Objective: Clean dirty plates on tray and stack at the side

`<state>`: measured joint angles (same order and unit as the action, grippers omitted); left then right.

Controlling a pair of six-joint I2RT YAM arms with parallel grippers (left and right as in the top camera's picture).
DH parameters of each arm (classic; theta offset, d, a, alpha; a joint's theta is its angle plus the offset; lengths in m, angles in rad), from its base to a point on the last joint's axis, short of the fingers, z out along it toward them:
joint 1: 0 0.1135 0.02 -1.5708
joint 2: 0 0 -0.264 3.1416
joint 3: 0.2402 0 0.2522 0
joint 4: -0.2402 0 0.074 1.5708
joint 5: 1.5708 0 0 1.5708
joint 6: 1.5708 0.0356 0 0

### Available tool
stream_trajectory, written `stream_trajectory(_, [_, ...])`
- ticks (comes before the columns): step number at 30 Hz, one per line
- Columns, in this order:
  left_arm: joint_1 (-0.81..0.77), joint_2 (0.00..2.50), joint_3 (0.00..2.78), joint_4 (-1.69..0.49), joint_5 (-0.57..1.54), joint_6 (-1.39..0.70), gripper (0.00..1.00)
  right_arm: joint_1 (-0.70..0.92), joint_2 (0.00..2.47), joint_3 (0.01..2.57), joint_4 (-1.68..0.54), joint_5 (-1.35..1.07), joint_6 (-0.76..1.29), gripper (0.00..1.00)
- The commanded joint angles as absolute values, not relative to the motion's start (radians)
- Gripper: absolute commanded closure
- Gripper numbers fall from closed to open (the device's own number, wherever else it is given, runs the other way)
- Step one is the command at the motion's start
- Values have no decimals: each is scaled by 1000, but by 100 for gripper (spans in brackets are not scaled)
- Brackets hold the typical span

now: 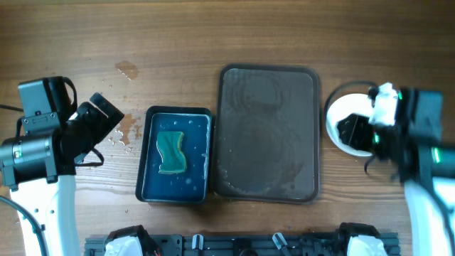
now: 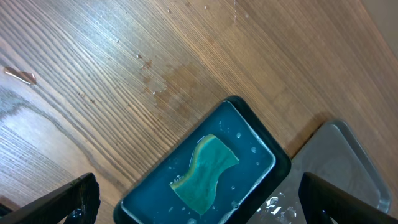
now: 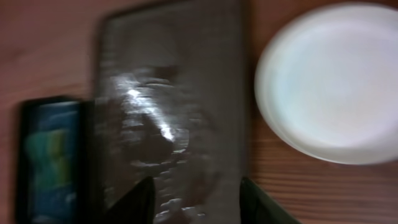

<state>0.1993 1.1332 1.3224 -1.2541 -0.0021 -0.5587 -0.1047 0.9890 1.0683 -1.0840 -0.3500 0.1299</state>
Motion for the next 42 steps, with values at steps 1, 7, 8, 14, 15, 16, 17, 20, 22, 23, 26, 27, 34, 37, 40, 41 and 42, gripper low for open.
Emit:
stream_trajectory(1, [207,1135,1335,-1253,-1,-554,0,-78,753,1070,-1112,-602,110,0])
stream_trajectory(7, [207,1135,1335,-1253,-1,-554,0,-78,487,1069,-1103,-436,350,0])
stream_trajectory(8, [207,1135,1335,-1253,-1,-554,0,-78,464,1069,-1087,-402,279,0])
stream_trajectory(14, [207,1135,1335,-1253,-1,-554,0,-10,384,892,-788,-337,-118,0])
stream_trajectory(15, [207,1135,1335,-1253,-1,-554,0,14,361,804,-717,-303,-130,0])
stream_trajectory(16, [207,1135,1335,-1253,-1,-554,0,28,340,738,-670,-289,-130,0])
stream_trajectory(17, [207,1135,1335,-1253,-1,-554,0,40,308,661,-615,-288,-129,0])
stream_trajectory(20, [207,1135,1335,-1253,-1,-554,0,47,184,464,-481,-288,-128,0])
stream_trajectory(22, [207,1135,1335,-1253,-1,-554,0,47,89,356,-425,-288,-128,0])
stream_trajectory(23, [207,1135,1335,-1253,-1,-554,0,47,31,297,-400,-288,-128,0])
stream_trajectory(26, [207,1135,1335,-1253,-1,-554,0,49,2,192,-307,-293,-127,0])
stream_trajectory(27, [207,1135,1335,-1253,-1,-554,0,49,3,156,-259,-296,-127,0])
stream_trajectory(34, [207,1135,1335,-1253,-1,-554,0,49,3,5,26,-288,-130,0])
stream_trajectory(37, [207,1135,1335,-1253,-1,-554,0,49,4,5,25,-288,-131,0])
stream_trajectory(40, [207,1135,1335,-1253,-1,-554,0,49,4,5,25,-288,-131,0])
stream_trajectory(41, [207,1135,1335,-1253,-1,-554,0,49,4,5,25,-288,-131,0])
stream_trajectory(42, [207,1135,1335,-1253,-1,-554,0,49,5,5,25,-288,-131,0])
